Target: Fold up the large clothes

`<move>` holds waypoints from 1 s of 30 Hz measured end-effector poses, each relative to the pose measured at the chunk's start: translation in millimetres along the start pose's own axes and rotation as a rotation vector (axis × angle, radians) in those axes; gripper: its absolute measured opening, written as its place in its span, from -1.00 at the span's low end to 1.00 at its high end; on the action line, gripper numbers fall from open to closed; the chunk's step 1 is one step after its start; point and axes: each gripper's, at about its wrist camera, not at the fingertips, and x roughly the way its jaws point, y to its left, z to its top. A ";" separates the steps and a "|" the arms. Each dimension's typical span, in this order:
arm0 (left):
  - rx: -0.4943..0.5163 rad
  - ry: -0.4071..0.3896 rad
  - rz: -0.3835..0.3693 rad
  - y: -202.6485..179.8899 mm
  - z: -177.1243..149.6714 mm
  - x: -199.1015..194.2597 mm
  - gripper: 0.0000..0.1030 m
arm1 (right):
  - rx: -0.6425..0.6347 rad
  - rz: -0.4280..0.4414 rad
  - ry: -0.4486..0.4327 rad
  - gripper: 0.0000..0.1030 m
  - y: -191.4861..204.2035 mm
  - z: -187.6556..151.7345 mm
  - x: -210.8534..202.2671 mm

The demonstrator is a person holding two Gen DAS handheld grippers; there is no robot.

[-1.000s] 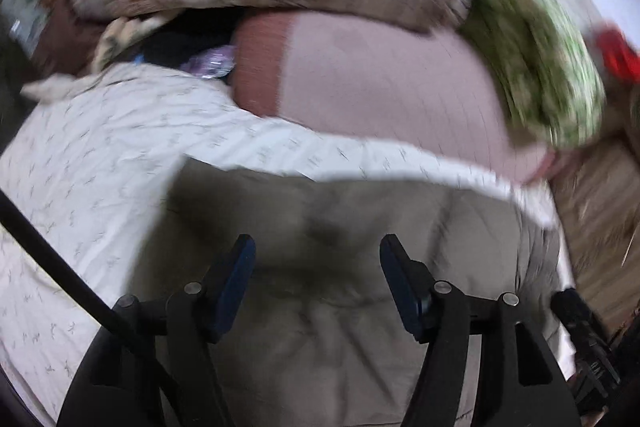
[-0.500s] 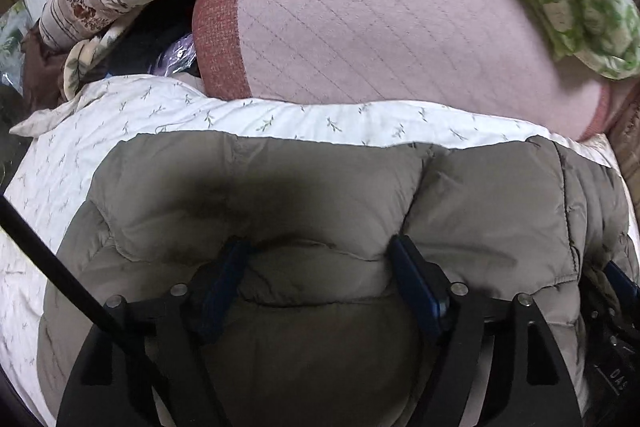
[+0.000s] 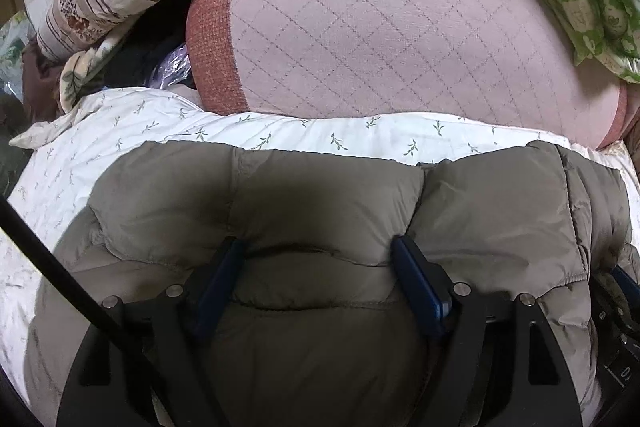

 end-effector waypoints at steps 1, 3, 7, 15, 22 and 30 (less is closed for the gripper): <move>0.012 0.016 0.008 -0.4 1.6 -1.6 0.51 | 0.000 0.000 0.009 0.83 0.1 1.1 0.8; 0.048 0.052 0.022 4.4 7.1 -16.2 0.50 | -0.001 -0.025 0.034 0.83 2.6 5.8 -2.4; -0.044 -0.012 -0.029 47.5 -2.3 -75.2 0.50 | -0.035 -0.045 -0.025 0.78 14.3 5.4 -51.3; -0.099 -0.008 0.081 117.2 -68.5 -86.5 0.50 | -0.146 -0.051 -0.045 0.77 35.9 -48.9 -91.6; -0.085 -0.032 0.140 119.6 -84.5 -61.1 0.63 | -0.081 -0.061 -0.021 0.92 19.9 -62.4 -55.5; -0.139 -0.066 0.068 147.1 -111.4 -125.1 0.62 | -0.058 -0.085 -0.059 0.85 14.5 -72.9 -119.2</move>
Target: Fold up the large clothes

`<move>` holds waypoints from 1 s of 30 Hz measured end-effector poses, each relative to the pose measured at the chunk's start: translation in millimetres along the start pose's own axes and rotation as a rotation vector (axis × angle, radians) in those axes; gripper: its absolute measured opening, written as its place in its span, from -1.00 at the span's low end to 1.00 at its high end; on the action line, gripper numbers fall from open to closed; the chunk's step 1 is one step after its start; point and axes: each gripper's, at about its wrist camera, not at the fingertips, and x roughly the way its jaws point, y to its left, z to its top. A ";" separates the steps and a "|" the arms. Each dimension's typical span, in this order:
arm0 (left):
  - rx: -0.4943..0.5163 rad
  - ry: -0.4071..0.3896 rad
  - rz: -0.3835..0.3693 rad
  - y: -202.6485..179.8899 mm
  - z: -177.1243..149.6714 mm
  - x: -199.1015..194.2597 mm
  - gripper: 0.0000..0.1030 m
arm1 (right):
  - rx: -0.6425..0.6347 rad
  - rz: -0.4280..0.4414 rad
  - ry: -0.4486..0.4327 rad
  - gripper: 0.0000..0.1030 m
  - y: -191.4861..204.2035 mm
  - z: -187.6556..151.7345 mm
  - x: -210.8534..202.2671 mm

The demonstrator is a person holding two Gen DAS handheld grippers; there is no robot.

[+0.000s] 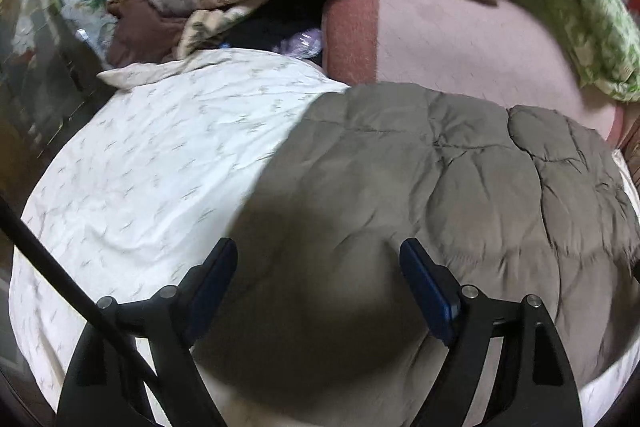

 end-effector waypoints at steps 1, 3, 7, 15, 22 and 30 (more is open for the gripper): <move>-0.009 -0.006 0.016 10.1 -7.0 -5.5 0.62 | 0.007 0.001 -0.010 0.85 -5.6 -8.1 -11.2; -0.030 0.000 0.044 26.5 -17.7 -4.7 0.62 | 0.021 -0.006 -0.006 0.85 -18.8 -29.9 -25.5; -0.129 0.111 -0.004 57.5 -31.2 24.0 0.63 | 0.006 -0.083 0.056 0.86 -40.2 -63.7 -11.3; -0.151 0.049 -0.025 72.5 -31.6 -34.0 0.62 | 0.054 -0.058 0.052 0.88 -45.4 -53.6 -33.9; -0.081 -0.199 0.124 89.5 -73.0 -148.4 0.63 | 0.078 -0.037 0.030 0.88 -44.4 -103.1 -92.8; -0.136 -0.154 0.021 107.2 -98.2 -176.5 0.79 | 0.153 0.034 0.101 0.88 -46.5 -160.9 -105.8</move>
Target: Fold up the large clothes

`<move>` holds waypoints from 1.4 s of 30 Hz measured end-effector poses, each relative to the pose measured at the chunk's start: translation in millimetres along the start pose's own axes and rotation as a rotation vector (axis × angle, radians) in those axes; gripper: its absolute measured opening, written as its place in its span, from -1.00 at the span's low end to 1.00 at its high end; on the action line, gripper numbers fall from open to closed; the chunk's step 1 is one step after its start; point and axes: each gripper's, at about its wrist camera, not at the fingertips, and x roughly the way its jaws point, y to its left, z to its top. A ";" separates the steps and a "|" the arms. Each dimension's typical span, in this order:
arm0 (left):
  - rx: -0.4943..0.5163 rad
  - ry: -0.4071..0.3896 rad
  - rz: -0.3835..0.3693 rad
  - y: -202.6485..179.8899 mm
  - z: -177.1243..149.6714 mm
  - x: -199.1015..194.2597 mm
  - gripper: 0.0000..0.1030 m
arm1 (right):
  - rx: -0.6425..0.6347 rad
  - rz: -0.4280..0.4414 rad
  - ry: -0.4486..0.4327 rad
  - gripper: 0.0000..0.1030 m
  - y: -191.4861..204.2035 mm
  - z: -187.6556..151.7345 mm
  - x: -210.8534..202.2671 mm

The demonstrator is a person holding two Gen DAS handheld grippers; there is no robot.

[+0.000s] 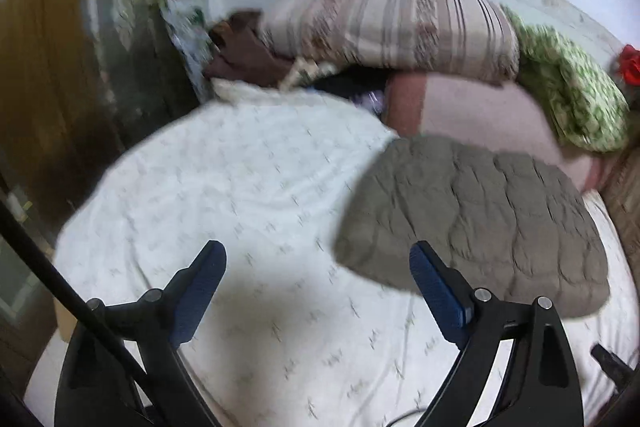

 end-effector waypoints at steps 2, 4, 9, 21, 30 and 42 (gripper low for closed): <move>0.005 0.055 -0.046 0.0 -0.2 15.1 0.79 | 0.018 -0.001 -0.008 0.88 -6.4 2.1 -1.6; 0.033 0.114 -0.087 -4.6 2.9 38.2 0.79 | 0.048 0.000 -0.030 0.88 -16.2 11.7 -4.5; 0.012 0.245 -0.129 -9.6 7.7 105.8 0.79 | 0.117 -0.030 -0.028 0.89 -43.8 44.9 6.4; -0.081 0.441 -0.399 -12.0 40.2 244.2 0.79 | 0.176 0.009 0.061 0.93 -71.3 128.4 87.2; -0.222 0.637 -0.704 -37.4 34.8 311.0 0.83 | 0.266 0.370 0.251 1.00 -72.0 159.2 175.5; -0.097 0.585 -0.594 -41.4 26.8 251.7 0.43 | 0.244 0.430 0.222 0.13 -60.9 141.1 127.1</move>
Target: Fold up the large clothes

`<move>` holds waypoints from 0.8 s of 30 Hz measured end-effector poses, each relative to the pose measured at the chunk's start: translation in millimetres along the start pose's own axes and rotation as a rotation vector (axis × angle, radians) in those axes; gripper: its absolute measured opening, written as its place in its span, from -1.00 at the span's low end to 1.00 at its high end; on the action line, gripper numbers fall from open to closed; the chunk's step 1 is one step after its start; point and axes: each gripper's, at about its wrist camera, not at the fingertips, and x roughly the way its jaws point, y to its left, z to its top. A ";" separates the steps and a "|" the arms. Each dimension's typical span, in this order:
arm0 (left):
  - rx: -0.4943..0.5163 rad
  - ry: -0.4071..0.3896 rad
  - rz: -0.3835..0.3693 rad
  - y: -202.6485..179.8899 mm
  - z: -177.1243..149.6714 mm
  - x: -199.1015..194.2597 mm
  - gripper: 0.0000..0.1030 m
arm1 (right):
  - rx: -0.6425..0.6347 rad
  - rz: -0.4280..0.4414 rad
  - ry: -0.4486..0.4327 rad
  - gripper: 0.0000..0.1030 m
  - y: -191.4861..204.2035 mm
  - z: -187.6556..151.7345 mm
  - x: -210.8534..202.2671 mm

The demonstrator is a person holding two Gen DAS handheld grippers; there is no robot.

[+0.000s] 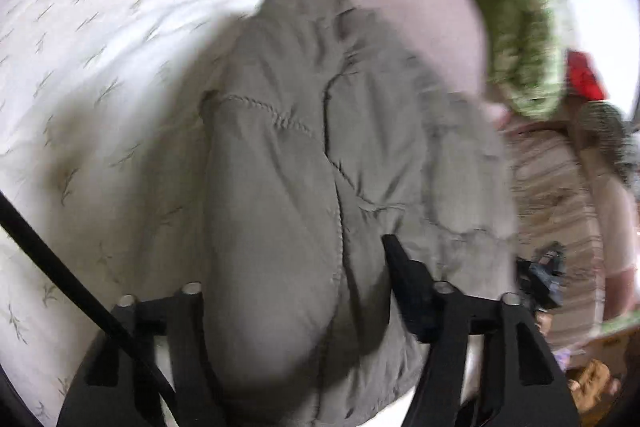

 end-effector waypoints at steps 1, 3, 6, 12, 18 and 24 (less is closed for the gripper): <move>-0.015 -0.004 0.008 1.8 0.3 2.2 0.48 | 0.009 -0.034 -0.002 0.43 -4.5 -1.3 3.3; -0.060 -0.030 0.005 4.1 -0.1 -1.7 0.48 | 0.073 -0.061 -0.034 0.77 -15.4 -2.4 4.4; -0.011 -0.101 0.068 -14.9 -9.5 -28.9 0.48 | 0.123 -0.096 -0.111 0.77 -11.9 -4.9 -15.7; 0.096 -0.241 0.280 -41.7 -49.5 -88.2 0.49 | -0.019 -0.290 -0.285 0.77 27.8 -26.2 -85.7; 0.137 -0.191 0.401 -40.1 -82.0 -65.6 0.49 | -0.279 -0.426 -0.273 0.77 85.8 -86.9 -91.2; 0.080 -0.186 0.442 -26.9 -65.9 -28.8 0.62 | -0.409 -0.556 -0.217 0.78 119.3 -102.4 -15.3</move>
